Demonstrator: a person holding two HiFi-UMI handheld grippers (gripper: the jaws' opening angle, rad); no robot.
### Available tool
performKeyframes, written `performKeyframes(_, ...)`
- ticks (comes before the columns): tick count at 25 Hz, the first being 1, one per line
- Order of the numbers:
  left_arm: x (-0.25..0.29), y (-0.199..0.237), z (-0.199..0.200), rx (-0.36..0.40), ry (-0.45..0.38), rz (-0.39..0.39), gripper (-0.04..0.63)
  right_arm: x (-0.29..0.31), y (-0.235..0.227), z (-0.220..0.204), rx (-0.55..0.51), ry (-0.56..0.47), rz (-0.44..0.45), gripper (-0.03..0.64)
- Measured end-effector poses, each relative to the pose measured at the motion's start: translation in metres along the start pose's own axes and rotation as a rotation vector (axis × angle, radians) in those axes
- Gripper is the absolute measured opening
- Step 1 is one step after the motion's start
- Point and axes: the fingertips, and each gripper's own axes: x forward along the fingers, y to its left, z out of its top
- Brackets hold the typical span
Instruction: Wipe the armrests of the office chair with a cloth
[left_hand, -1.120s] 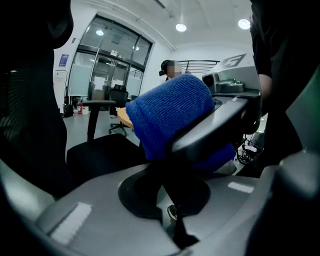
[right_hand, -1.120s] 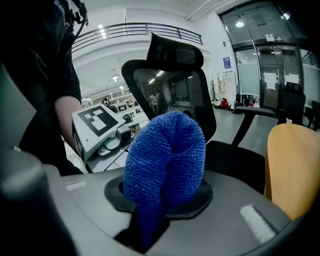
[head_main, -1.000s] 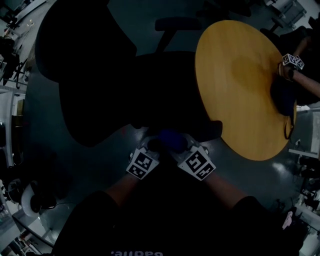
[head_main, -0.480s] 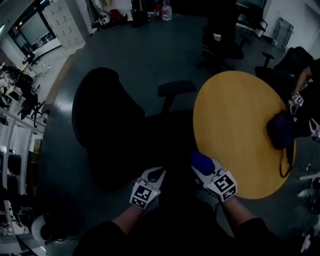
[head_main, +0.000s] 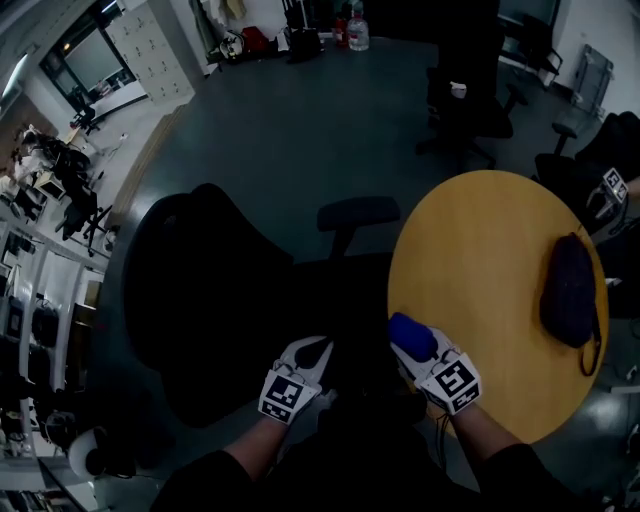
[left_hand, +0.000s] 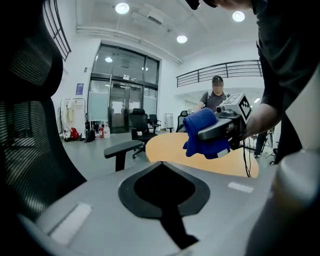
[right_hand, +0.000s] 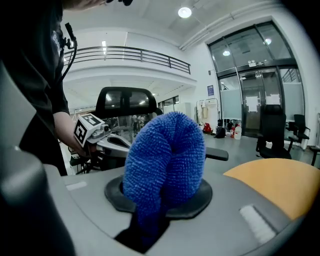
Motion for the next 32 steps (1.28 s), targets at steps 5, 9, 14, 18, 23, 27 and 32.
performKeyframes(5, 0.035, 0.035, 0.019, 0.006, -0.017, 0.052, 0.015, 0.01, -0.05, 0.006, -0.024, -0.01, -0.007, 0.107)
performKeyframes(9, 0.061, 0.068, 0.026, -0.008, -0.031, 0.098, 0.015, 0.024, -0.09, 0.016, -0.022, -0.024, -0.026, 0.107)
performKeyframes(14, 0.091, 0.103, 0.034, -0.054, -0.059, 0.143, 0.014, 0.047, -0.133, 0.038, -0.005, -0.049, -0.054, 0.107)
performKeyframes(18, 0.118, 0.128, 0.038, -0.074, -0.051, 0.164, 0.015, 0.07, -0.162, 0.048, 0.014, -0.045, -0.05, 0.107)
performKeyframes(23, 0.142, 0.161, 0.03, -0.073, -0.048, 0.181, 0.014, 0.102, -0.191, 0.045, 0.033, -0.005, -0.048, 0.107)
performKeyframes(27, 0.157, 0.194, 0.013, -0.087, -0.038, 0.204, 0.015, 0.128, -0.217, 0.045, 0.072, 0.012, -0.056, 0.107)
performKeyframes(32, 0.179, 0.231, 0.001, -0.142, -0.026, 0.25, 0.014, 0.166, -0.261, 0.051, 0.113, 0.046, -0.079, 0.107)
